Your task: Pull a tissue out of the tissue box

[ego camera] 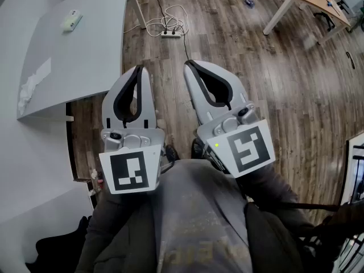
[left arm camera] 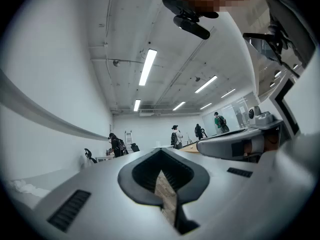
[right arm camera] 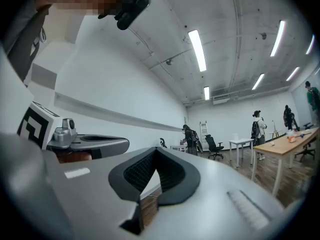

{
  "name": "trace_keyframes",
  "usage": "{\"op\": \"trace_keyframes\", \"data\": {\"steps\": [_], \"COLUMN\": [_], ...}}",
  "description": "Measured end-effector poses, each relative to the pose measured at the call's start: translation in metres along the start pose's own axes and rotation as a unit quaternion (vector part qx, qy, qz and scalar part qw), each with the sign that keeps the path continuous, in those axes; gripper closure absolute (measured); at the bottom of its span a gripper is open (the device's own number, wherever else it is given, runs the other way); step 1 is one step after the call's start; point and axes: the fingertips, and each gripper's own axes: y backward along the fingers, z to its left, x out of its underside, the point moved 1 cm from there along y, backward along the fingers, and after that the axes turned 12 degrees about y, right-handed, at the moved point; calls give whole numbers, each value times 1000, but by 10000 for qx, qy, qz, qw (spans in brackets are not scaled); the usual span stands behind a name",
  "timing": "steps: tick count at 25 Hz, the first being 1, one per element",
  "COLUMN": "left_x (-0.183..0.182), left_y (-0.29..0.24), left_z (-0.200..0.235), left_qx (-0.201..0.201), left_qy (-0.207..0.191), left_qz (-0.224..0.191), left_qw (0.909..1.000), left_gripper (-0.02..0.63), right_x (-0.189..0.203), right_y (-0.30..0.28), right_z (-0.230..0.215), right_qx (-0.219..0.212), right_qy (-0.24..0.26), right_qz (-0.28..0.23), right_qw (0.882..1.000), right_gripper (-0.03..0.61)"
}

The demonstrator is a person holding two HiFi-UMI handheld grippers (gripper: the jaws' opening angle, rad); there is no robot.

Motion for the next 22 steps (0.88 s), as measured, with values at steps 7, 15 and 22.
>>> {"op": "trace_keyframes", "data": {"steps": [7, 15, 22], "left_x": [8, 20, 27], "left_y": [-10, -27, -62], "left_z": [-15, -19, 12], "left_qx": [-89, -378, -681], "left_qy": [29, 104, 219], "left_qz": [21, 150, 135], "left_qw": [10000, 9991, 9973], "left_gripper": [615, 615, 615], "right_x": [12, 28, 41], "right_y": [7, 3, -35], "right_z": [-18, -53, -70], "right_qx": [19, 121, -50], "right_qy": [-60, -391, -468], "right_qz": [74, -29, -10], "right_qw": [10000, 9992, 9989], "right_gripper": [578, 577, 577]}}
